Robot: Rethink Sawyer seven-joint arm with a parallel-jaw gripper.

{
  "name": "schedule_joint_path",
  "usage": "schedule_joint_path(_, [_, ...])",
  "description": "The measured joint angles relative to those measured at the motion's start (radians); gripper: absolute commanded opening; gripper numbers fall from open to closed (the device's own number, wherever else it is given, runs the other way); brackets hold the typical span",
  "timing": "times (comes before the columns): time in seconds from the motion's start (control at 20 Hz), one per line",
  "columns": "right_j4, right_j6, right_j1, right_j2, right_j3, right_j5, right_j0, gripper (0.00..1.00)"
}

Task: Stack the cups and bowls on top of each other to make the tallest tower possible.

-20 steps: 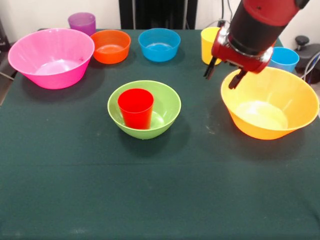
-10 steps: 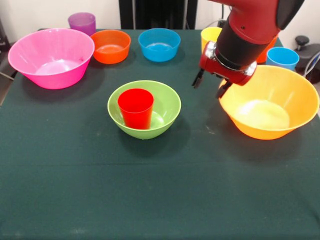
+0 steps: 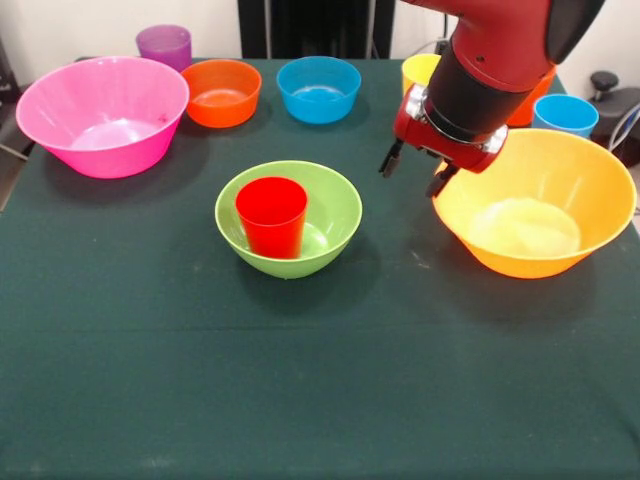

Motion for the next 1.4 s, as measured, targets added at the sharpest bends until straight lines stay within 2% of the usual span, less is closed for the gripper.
schedule_joint_path(0.9, [0.007,0.0,-0.004,-0.002,0.0,-0.011,0.004,1.0])
schedule_joint_path(1.4, [0.029,0.0,-0.017,-0.013,0.0,-0.011,0.039,1.0])
